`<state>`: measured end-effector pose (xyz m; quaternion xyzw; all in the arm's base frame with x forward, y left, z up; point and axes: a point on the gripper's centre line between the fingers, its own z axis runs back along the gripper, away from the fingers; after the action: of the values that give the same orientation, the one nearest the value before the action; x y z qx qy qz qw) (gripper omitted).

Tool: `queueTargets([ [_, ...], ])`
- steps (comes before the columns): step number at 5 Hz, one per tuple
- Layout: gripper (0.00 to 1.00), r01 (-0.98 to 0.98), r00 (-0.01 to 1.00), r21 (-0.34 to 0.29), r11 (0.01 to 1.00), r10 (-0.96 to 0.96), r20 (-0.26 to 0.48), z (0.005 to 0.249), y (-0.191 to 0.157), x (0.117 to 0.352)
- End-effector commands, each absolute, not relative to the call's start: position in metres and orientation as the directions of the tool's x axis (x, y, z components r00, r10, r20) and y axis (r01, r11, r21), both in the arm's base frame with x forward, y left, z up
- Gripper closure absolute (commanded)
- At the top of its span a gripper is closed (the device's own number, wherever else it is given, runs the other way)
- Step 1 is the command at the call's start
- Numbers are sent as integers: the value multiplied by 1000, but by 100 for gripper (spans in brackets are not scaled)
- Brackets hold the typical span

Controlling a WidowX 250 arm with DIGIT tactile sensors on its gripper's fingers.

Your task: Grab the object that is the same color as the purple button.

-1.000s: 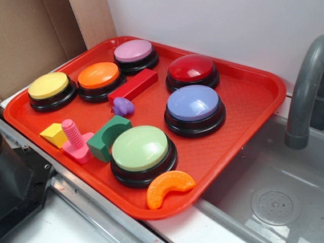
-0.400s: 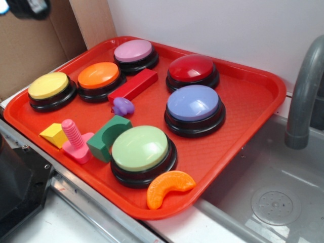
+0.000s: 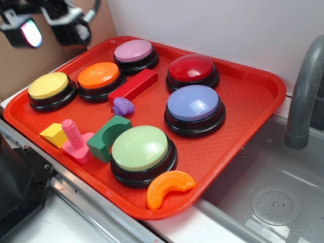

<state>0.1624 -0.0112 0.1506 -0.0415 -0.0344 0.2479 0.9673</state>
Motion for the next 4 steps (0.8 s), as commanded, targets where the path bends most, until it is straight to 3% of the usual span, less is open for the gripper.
queueTargets([
  [1,0,-643,750,-98,760,650,124,106,-2,194],
  [3,0,-714,676,-128,688,725,131,65,-1,213],
  [4,0,-702,693,-183,689,719,52,45,0,222],
])
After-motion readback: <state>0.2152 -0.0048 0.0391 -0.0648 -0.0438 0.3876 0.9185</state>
